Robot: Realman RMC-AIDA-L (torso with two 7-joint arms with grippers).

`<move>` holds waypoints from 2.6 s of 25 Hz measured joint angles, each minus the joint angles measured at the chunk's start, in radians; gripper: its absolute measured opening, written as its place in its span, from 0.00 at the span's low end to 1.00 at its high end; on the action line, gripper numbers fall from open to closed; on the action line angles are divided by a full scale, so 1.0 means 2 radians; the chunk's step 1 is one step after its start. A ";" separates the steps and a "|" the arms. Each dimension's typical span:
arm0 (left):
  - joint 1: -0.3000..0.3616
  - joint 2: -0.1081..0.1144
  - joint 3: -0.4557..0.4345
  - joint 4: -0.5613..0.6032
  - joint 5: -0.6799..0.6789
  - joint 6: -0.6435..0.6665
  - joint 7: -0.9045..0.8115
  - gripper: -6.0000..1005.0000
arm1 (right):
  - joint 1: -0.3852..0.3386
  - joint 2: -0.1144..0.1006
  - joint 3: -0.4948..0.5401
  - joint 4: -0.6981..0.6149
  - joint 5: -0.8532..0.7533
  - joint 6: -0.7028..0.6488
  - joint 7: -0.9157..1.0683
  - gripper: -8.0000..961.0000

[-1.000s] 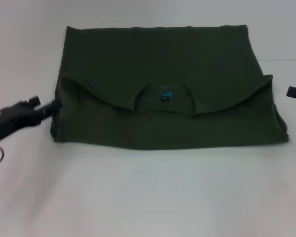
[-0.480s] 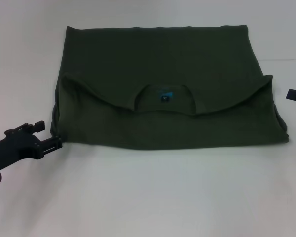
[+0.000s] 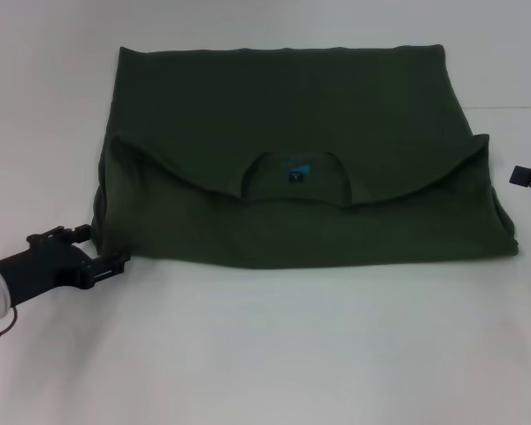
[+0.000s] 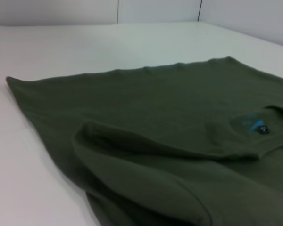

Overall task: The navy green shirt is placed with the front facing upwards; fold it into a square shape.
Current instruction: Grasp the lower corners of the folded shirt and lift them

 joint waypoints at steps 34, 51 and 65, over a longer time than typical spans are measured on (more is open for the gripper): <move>-0.007 0.001 0.030 0.012 0.000 -0.010 -0.004 0.17 | -0.006 -0.004 -0.002 0.000 -0.023 0.007 0.001 0.78; -0.006 0.002 0.027 0.018 0.000 0.017 -0.006 0.03 | 0.036 0.004 -0.077 0.001 -0.093 0.087 0.068 0.78; -0.010 0.002 0.030 0.018 0.000 0.012 -0.011 0.03 | 0.038 0.014 -0.091 0.012 -0.093 0.092 0.052 0.74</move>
